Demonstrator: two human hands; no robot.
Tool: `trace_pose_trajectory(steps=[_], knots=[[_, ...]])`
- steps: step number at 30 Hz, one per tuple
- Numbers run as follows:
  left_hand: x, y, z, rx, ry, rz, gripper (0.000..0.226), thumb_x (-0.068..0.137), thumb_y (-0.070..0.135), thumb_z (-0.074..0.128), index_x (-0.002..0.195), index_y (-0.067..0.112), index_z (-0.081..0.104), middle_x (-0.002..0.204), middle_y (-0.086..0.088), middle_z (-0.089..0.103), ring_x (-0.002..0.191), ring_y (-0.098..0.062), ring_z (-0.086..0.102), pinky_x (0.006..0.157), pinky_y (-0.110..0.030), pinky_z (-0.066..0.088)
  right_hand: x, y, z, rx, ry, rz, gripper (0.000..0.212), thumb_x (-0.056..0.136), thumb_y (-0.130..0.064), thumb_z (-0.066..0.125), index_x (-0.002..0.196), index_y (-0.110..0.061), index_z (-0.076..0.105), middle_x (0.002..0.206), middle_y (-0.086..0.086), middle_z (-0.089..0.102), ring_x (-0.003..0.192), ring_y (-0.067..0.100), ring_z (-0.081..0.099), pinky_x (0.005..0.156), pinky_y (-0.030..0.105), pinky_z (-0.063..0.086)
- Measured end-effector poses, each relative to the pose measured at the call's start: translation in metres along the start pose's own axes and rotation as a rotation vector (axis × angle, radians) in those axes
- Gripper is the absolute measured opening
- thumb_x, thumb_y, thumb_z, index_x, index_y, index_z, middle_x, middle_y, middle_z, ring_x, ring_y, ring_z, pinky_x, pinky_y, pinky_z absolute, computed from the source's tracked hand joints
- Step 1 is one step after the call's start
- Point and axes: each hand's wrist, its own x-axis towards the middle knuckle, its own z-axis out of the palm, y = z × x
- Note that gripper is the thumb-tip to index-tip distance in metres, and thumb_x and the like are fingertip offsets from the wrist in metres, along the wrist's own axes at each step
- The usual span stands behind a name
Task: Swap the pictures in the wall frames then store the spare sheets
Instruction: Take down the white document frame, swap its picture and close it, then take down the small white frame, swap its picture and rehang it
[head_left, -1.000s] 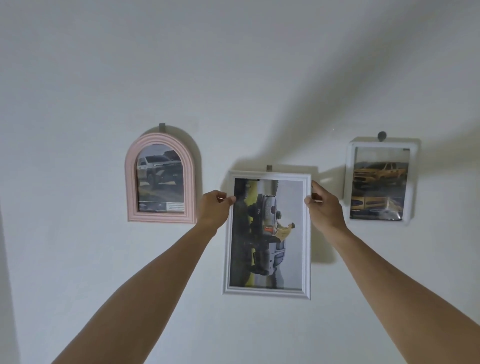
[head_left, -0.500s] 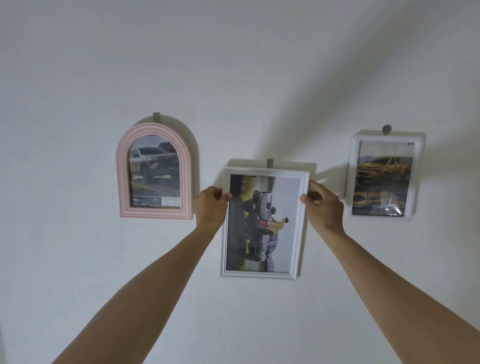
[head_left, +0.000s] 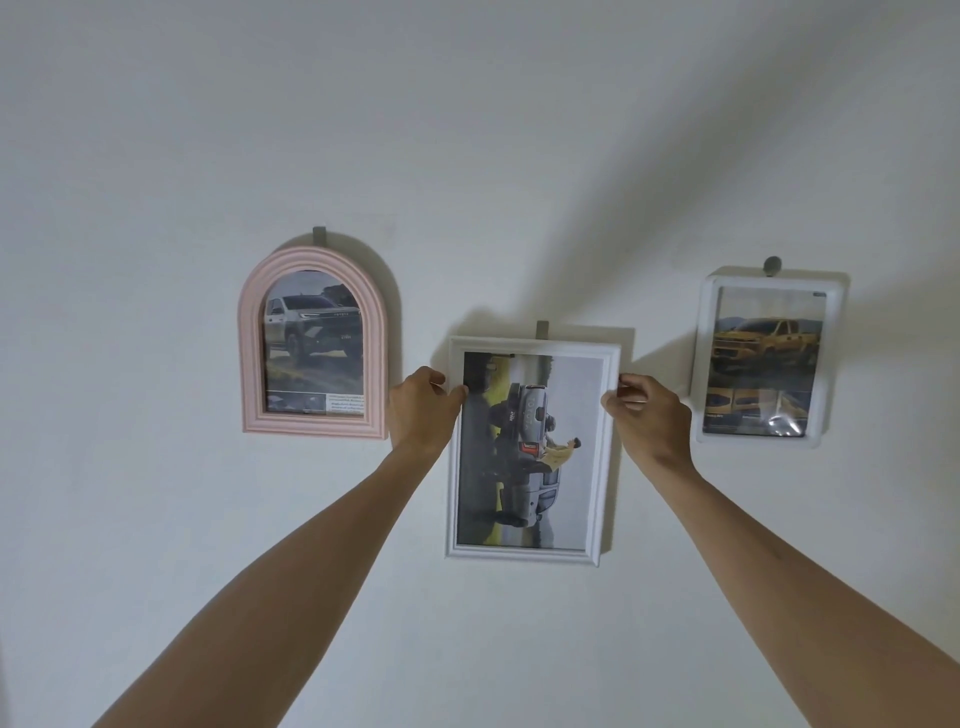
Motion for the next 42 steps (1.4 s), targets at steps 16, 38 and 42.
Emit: trace_pose_trajectory(steps=[16,38,42], knots=[[0.001,0.002,-0.004,-0.031,-0.026,0.000,0.029,0.090,0.026,0.068,0.114,0.010,0.068,0.103,-0.005,0.073,0.082,-0.014,0.058,0.075,-0.024,0.041,-0.003,0.001,0.002,0.001,-0.022,0.004,0.023,0.090,-0.011,0.070,0.112,-0.005,0.068,0.102,0.006,0.072,0.091,0.017,0.066,0.088,0.024,0.049],[-0.036,0.019,0.021,-0.032,0.120,0.479,0.050,0.083,0.023,0.070,0.127,0.009,0.051,0.133,-0.009,0.046,0.123,-0.026,0.043,0.107,-0.037,0.038,0.000,0.006,-0.047,-0.056,0.021,-0.011,0.034,0.088,-0.022,0.074,0.118,-0.011,0.066,0.107,0.001,0.069,0.091,0.015,0.067,0.084,0.027,0.052],[-0.048,0.045,0.039,-0.072,0.042,0.613,0.048,0.084,0.019,0.068,0.127,0.007,0.051,0.132,-0.010,0.047,0.122,-0.025,0.043,0.106,-0.033,0.036,0.007,0.014,-0.074,-0.086,0.103,-0.041,0.030,0.087,-0.026,0.073,0.115,-0.016,0.067,0.110,-0.003,0.069,0.092,0.013,0.067,0.083,0.034,0.056]])
